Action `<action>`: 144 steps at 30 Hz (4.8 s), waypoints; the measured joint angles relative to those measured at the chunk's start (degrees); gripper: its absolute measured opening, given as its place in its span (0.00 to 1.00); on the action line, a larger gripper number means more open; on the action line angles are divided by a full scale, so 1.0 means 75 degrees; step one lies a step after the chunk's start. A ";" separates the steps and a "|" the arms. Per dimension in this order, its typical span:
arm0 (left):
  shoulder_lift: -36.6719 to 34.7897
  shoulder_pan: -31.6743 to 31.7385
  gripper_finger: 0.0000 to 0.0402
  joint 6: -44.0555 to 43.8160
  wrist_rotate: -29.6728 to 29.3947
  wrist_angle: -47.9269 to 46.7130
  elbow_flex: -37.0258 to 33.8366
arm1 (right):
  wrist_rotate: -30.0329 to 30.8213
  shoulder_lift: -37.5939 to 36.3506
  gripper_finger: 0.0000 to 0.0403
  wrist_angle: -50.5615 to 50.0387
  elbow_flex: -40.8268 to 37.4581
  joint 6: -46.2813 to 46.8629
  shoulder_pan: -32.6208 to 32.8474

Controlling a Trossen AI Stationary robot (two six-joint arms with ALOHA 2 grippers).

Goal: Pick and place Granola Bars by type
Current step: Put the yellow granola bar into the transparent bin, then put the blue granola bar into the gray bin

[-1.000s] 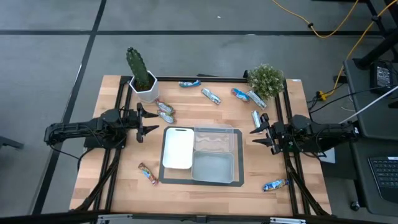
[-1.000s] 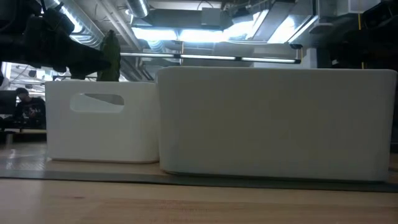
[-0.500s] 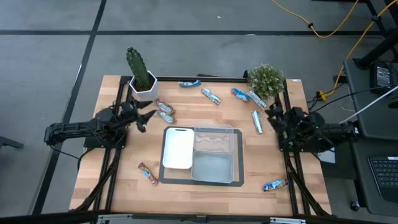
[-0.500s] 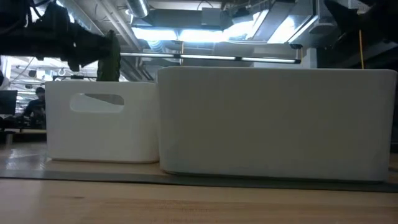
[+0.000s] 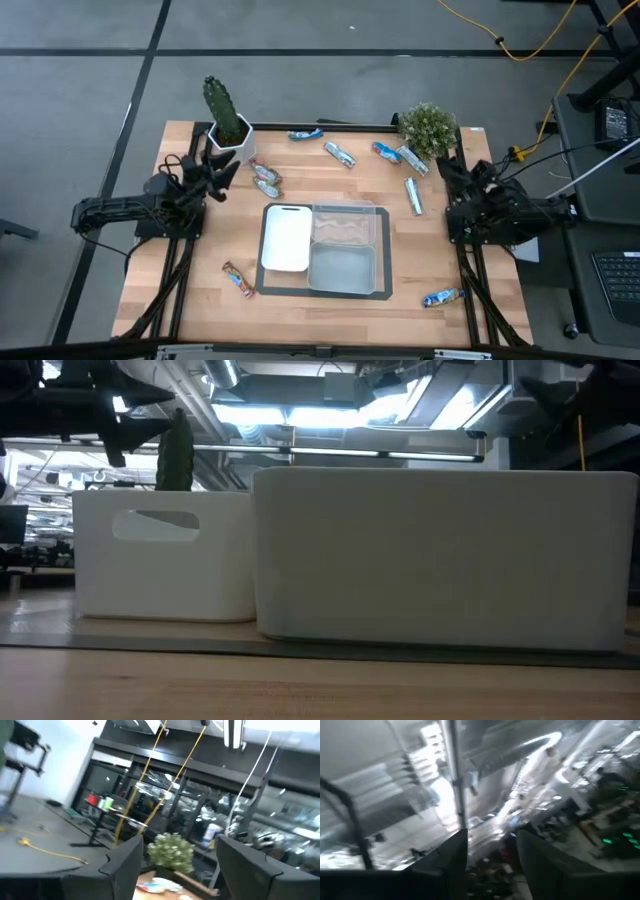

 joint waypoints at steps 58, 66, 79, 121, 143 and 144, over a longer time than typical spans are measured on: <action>0.5490 0.0893 0.60 0.0000 0.1778 0.0976 0.2372 | -0.3024 0.9871 0.06 -1.0100 0.3964 0.2483 -0.3174; 0.5490 0.0893 0.60 0.0062 0.1764 0.0976 0.2372 | -0.4520 0.8467 0.08 -0.9335 0.4842 0.1073 -0.2645; 0.5490 0.0893 0.60 0.0603 0.1760 0.0973 0.2372 | -0.5795 0.6656 0.07 -0.4954 0.7342 -0.2306 -0.1518; 0.5490 0.0818 0.60 0.0807 0.1822 0.0670 0.2369 | -0.4985 1.1963 0.11 -1.0000 0.9710 -0.1752 -0.1412; 0.5490 0.0797 0.60 0.0857 0.1912 0.0294 0.2369 | -0.4805 1.2144 0.44 -1.0534 0.9309 0.0326 -0.0726; 0.5490 0.0797 0.60 0.0811 0.1912 0.0294 0.2369 | -0.4924 1.2144 0.47 -1.1094 0.9404 0.0535 -0.0669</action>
